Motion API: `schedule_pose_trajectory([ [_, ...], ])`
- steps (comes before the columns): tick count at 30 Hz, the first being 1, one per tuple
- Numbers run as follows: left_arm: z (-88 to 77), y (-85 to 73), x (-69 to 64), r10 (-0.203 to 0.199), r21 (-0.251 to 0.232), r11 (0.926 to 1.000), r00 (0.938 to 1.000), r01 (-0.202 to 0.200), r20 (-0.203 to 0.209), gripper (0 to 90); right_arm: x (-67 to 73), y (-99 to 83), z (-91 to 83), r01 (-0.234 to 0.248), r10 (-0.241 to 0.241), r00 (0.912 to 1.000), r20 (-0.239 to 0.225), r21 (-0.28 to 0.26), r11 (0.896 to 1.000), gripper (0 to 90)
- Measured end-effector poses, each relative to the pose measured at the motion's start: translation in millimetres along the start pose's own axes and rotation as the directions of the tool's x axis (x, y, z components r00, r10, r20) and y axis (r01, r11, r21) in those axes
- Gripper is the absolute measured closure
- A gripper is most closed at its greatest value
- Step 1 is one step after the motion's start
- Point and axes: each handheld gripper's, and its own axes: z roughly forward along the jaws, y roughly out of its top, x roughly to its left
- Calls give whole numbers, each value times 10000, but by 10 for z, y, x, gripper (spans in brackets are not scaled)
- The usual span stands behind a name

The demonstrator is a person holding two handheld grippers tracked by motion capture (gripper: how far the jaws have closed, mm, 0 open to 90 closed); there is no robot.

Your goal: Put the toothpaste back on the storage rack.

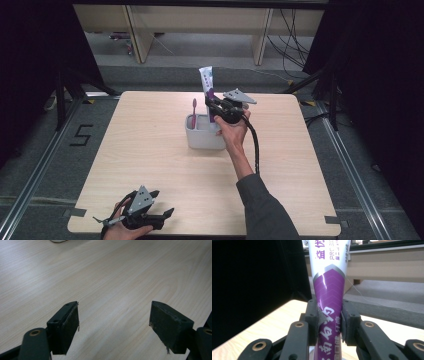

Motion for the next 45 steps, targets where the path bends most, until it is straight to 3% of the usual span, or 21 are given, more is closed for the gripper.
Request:
schedule_pose_trajectory([
  [3,-1,3,-6,-107,-95,9999,9999,107,55,231,-1,-31,32,122,-123,9999,102,116,9999,715],
  [8,-4,5,6,122,59,9999,9999,-122,-7,232,24,-82,54,35,-41,9998,176,355,9994,712],
  [9,10,-1,-21,-182,-136,9997,9997,184,140,232,14,-97,72,476,-483,9987,168,350,9983,712],
  [12,14,3,-17,-182,-194,9996,9997,184,132,232,30,-138,81,418,-439,9984,347,581,9974,709],
  [13,3,1,-1,76,41,10000,10000,-76,54,232,36,-145,81,420,-441,9985,321,619,9972,709],
  [15,11,-4,-23,-170,-140,9998,9998,172,143,232,39,-163,85,431,-467,9978,461,749,9963,707],
  [16,4,3,-2,73,35,10000,10000,-73,60,232,42,-167,84,367,-407,9982,447,853,9957,707],
  [19,9,-3,-19,14,20,10000,9999,-14,137,231,27,-191,95,659,-712,9961,519,976,9930,706],
  [22,7,3,-2,208,165,9996,9997,-209,95,231,33,-220,112,414,-479,9975,516,1205,9918,703],
  [23,14,-3,-16,97,87,9999,9999,-98,85,231,43,-225,108,296,-367,9980,509,1330,9907,703],
  [24,15,-2,-23,-12,41,10000,9998,11,222,231,28,-235,116,626,-701,9963,496,1388,9883,703],
  [25,26,-6,-33,-115,-126,9999,9998,117,174,231,35,-242,116,486,-576,9965,604,1403,9889,702],
  [28,13,0,-17,91,126,9999,9996,-94,263,231,47,-260,107,534,-629,9967,520,1674,9844,702],
  [31,28,-5,-37,-103,-64,9999,9996,105,245,231,52,-282,100,507,-630,9961,610,1860,9812,700],
  [34,20,-7,-27,167,147,9997,9995,-170,259,231,28,-303,92,728,-826,9955,461,1835,9803,697],
  [35,20,-6,-28,194,151,9997,9994,-199,279,231,36,-311,83,481,-584,9971,495,1888,9808,694],
  [38,28,-4,-32,131,128,9998,9996,-134,239,231,35,-316,58,483,-603,9966,560,1945,9797,660],
  [39,38,-9,-47,-24,-16,10000,9996,24,285,230,21,-318,55,882,-999,9937,499,1972,9764,646],
  [40,33,-9,-43,43,36,10000,9996,-44,282,230,44,-325,43,587,-715,9959,550,2078,9764,624],
  [42,24,-2,-24,183,159,9997,9996,-187,236,230,54,-329,26,865,-1055,9919,706,2331,9686,595],
  [45,33,-11,-45,22,32,10000,9996,-23,271,230,63,-325,-33,705,-842,9942,675,1848,9802,558],
])
